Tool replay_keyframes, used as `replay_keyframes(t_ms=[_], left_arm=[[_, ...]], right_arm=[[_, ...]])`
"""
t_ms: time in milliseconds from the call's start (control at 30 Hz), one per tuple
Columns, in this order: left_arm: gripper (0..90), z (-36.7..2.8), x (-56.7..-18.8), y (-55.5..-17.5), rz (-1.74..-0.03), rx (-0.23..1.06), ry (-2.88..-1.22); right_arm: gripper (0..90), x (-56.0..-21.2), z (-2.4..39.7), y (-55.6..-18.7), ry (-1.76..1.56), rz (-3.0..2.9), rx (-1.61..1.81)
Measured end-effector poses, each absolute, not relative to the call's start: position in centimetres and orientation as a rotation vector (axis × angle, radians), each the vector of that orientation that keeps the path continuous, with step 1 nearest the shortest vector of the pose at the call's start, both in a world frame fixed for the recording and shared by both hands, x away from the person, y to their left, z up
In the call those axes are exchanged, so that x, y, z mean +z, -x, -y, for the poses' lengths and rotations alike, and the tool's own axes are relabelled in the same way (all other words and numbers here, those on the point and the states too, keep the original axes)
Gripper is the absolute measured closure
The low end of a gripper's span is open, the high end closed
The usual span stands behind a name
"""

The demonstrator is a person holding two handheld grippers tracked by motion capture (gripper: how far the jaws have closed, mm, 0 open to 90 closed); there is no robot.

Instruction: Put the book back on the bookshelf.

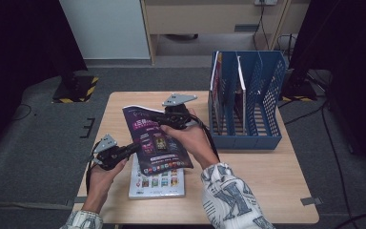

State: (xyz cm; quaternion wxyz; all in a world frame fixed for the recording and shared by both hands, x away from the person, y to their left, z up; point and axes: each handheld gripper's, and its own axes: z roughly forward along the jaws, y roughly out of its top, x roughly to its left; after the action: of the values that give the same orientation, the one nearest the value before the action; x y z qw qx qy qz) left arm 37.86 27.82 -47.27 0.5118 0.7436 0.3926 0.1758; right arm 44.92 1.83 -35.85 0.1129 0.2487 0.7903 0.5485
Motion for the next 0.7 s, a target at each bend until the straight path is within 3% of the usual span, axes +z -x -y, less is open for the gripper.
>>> replay_keyframes(t_ms=[300,333,400,467,567,700], left_arm=[[76.3,-28.0,-47.7,-38.1,-0.984,0.405,-1.749],[72.9,-28.0,-47.9,-38.2,-1.001,0.411,-1.743],[57.1,-28.0,-48.2,-38.4,-1.022,0.408,-1.731],[52.0,-28.1,-48.5,-38.6,-1.047,0.41,-1.733],[37.2,-28.4,-48.8,-38.8,-1.111,0.427,-1.733],[30.3,-28.5,-49.2,-39.0,-1.143,0.426,-1.756]], right_arm=[[84.0,-35.5,-1.7,-44.7,-0.718,-2.284,1.572],[84.0,-35.4,-1.6,-44.7,-0.717,-2.285,1.573],[84.1,-35.1,-1.5,-44.5,-0.706,-2.281,1.573],[84.1,-34.7,-1.4,-44.3,-0.703,-2.268,1.587],[84.1,-34.1,-0.9,-44.3,-0.699,-2.233,1.607],[84.0,-33.2,-0.4,-44.3,-0.7,-2.188,1.619]])
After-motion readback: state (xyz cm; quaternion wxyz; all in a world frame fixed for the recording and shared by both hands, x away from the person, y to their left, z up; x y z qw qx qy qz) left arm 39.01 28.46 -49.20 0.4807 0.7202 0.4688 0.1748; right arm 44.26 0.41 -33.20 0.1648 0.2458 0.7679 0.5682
